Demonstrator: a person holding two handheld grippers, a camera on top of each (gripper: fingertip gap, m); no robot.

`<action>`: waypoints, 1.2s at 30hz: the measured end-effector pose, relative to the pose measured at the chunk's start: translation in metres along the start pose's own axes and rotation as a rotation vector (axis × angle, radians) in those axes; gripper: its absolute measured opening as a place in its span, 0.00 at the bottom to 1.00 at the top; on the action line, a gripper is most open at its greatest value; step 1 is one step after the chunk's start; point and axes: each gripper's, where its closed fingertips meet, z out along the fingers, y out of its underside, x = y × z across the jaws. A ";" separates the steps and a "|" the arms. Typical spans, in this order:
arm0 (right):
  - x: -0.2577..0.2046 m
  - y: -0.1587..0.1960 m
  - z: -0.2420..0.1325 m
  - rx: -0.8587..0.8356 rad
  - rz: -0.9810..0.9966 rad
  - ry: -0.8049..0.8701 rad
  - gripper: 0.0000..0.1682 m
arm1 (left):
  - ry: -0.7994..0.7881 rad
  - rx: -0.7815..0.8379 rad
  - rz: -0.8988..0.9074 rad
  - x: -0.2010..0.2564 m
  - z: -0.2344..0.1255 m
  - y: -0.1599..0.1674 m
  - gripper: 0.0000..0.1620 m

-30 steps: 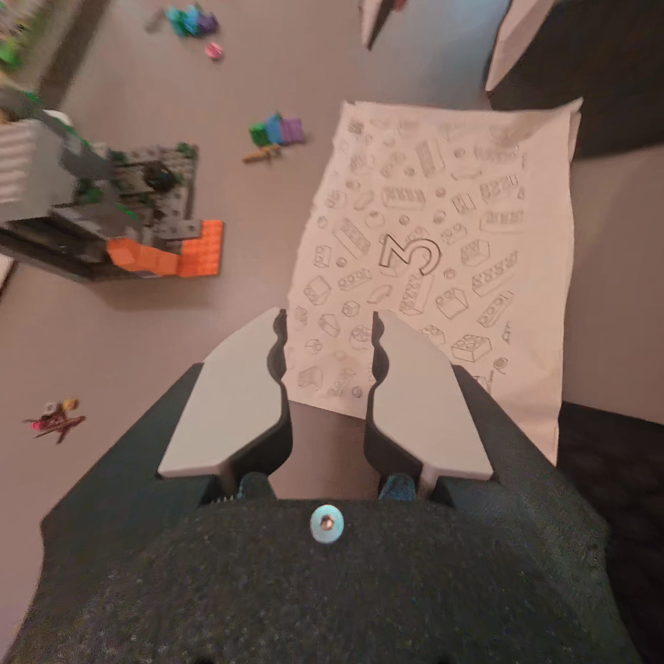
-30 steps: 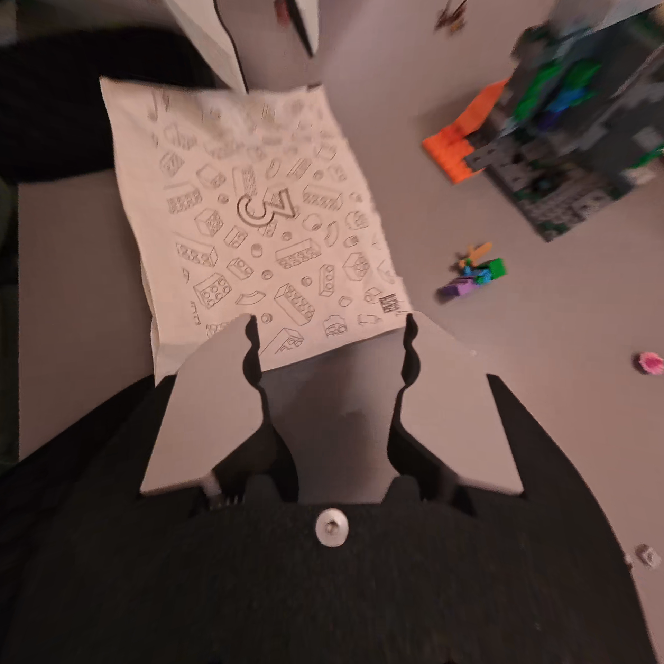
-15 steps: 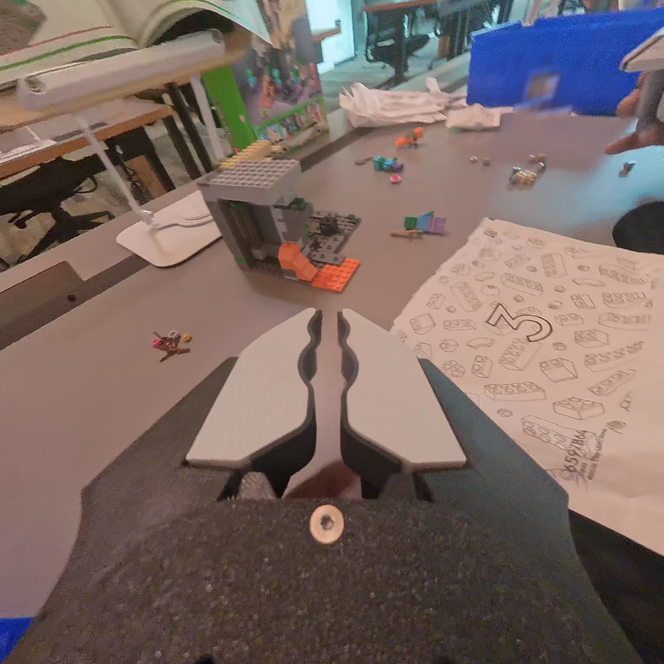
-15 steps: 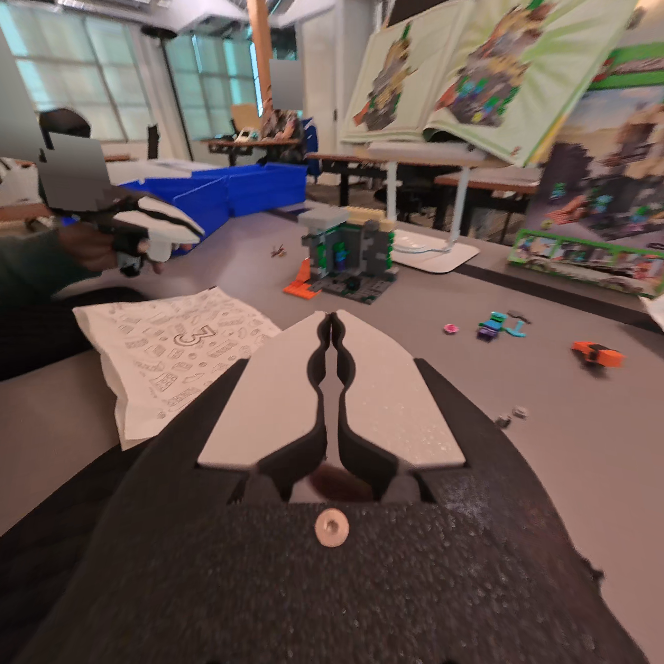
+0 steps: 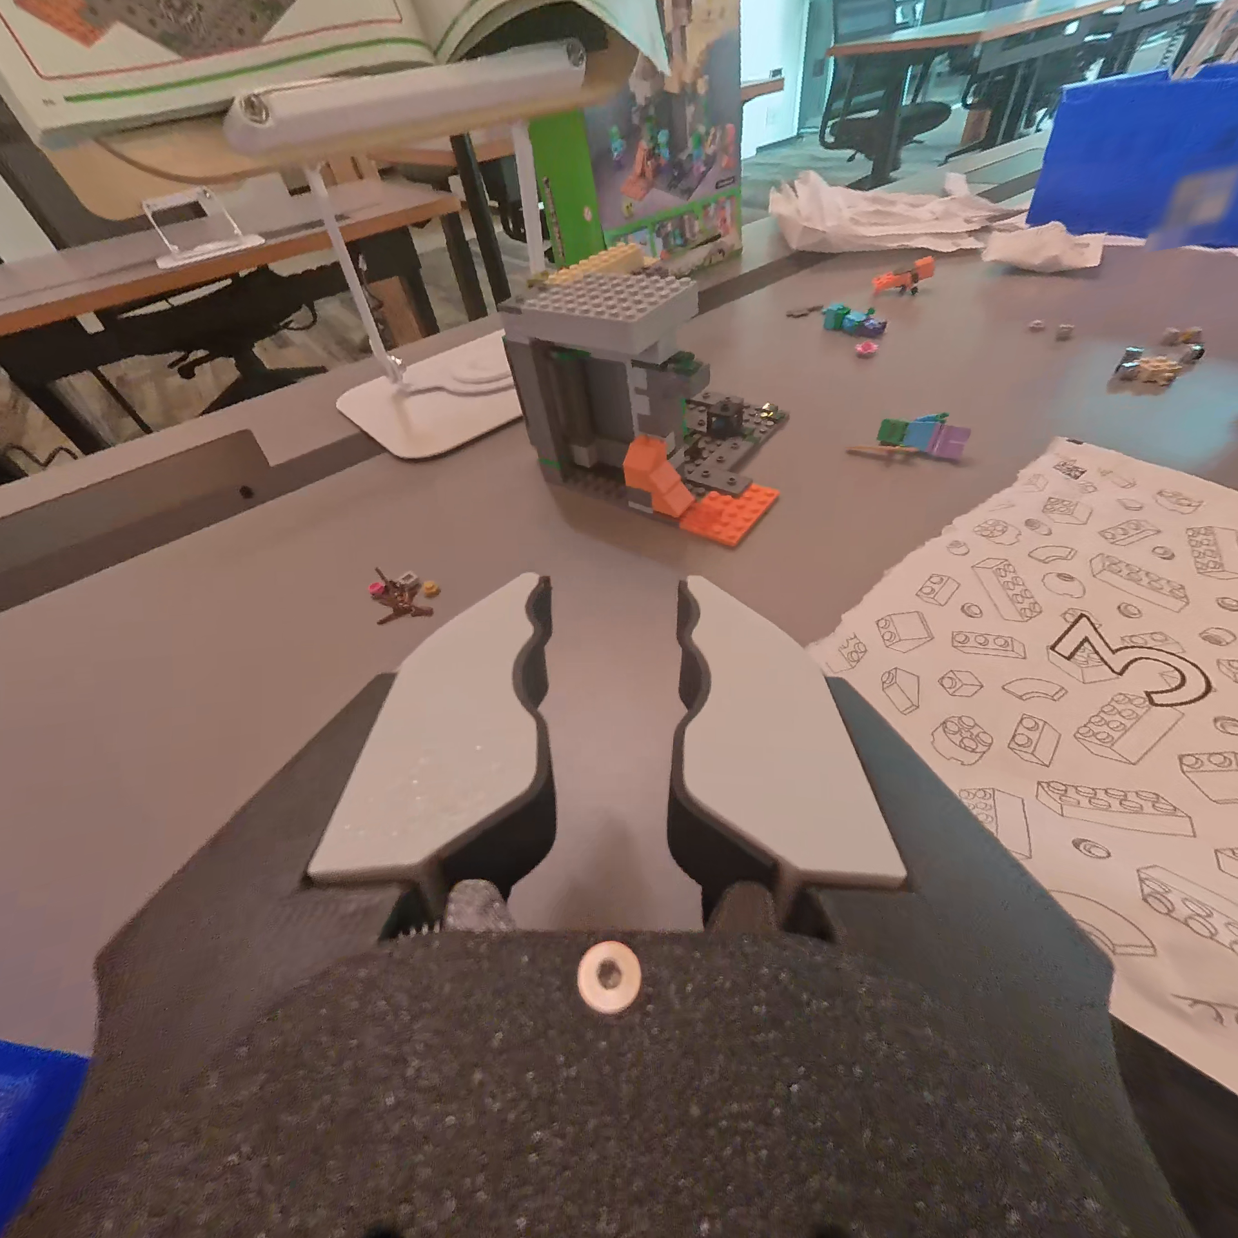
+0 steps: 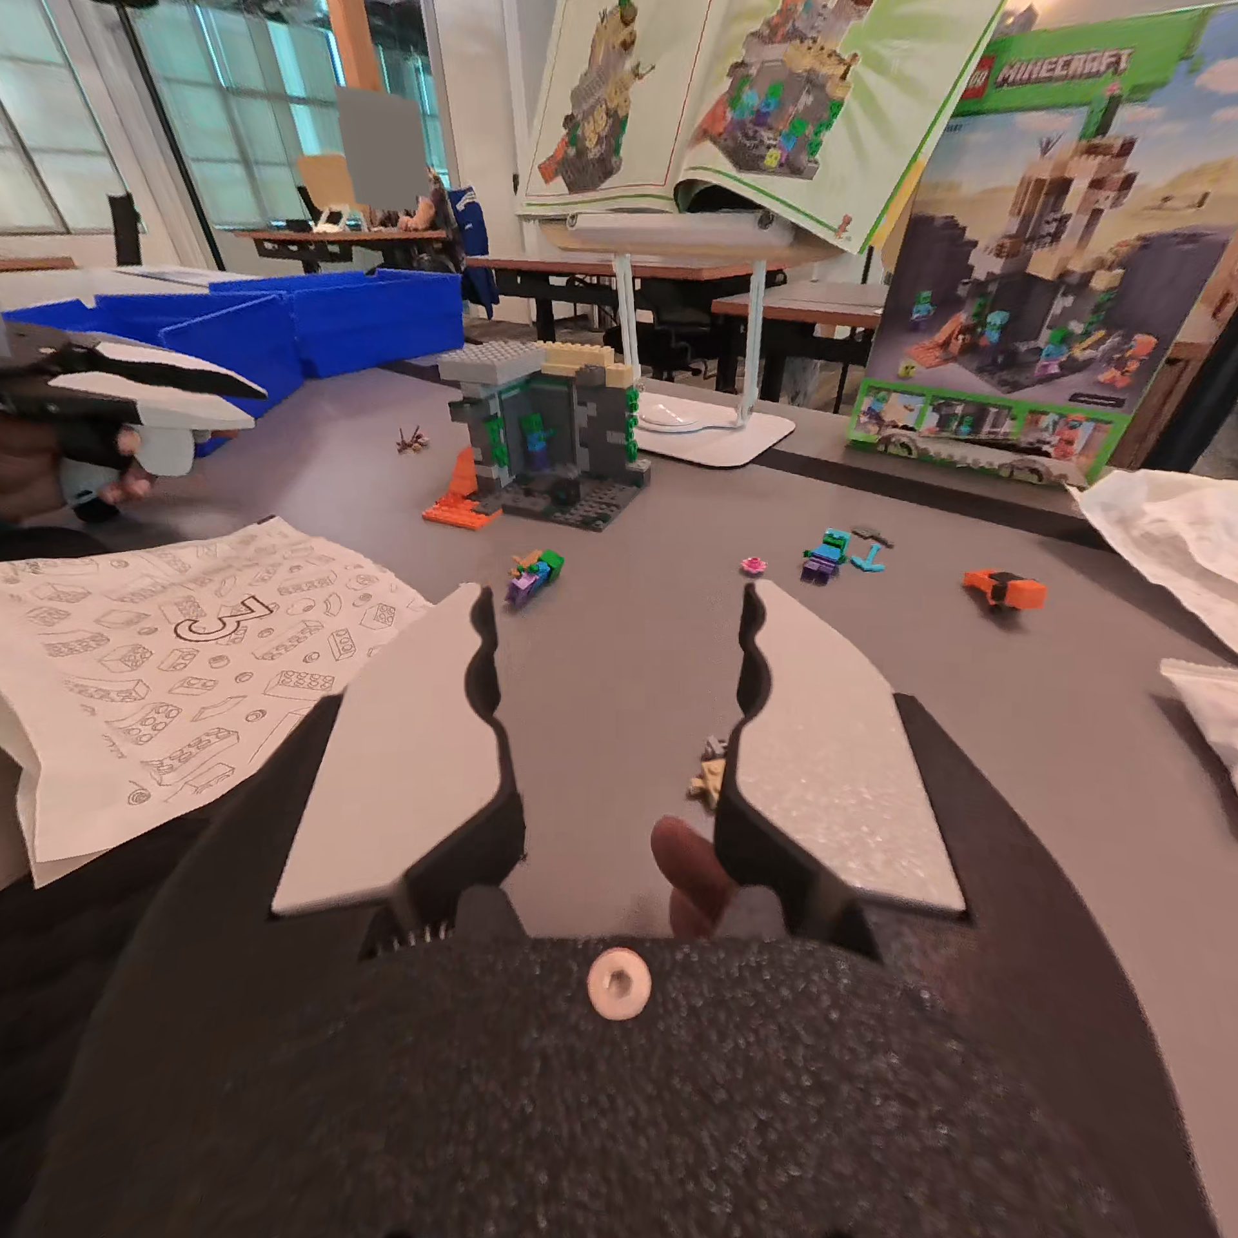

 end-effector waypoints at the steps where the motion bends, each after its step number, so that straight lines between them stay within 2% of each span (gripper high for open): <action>1: -0.001 0.000 0.001 0.000 -0.002 -0.006 0.41 | -0.001 -0.008 -0.005 -0.001 0.001 0.001 0.23; 7: -0.002 -0.002 -0.001 0.016 0.008 -0.027 0.26 | -0.005 -0.052 -0.051 -0.006 0.006 0.007 0.28; 11: -0.004 0.001 0.001 -0.010 -0.007 -0.032 0.19 | -0.002 -0.079 -0.062 -0.007 0.009 0.010 0.28; 23: -0.004 0.005 0.002 -0.040 -0.038 -0.021 0.17 | -0.055 -0.126 -0.113 -0.021 0.019 0.015 0.25; 32: -0.006 0.010 0.001 -0.084 -0.113 0.006 0.14 | -0.200 -0.372 -0.069 -0.068 0.050 0.045 0.28; 36: -0.005 0.014 0.000 -0.109 -0.136 0.025 0.14 | -0.216 -0.435 -0.114 -0.083 0.065 0.051 0.28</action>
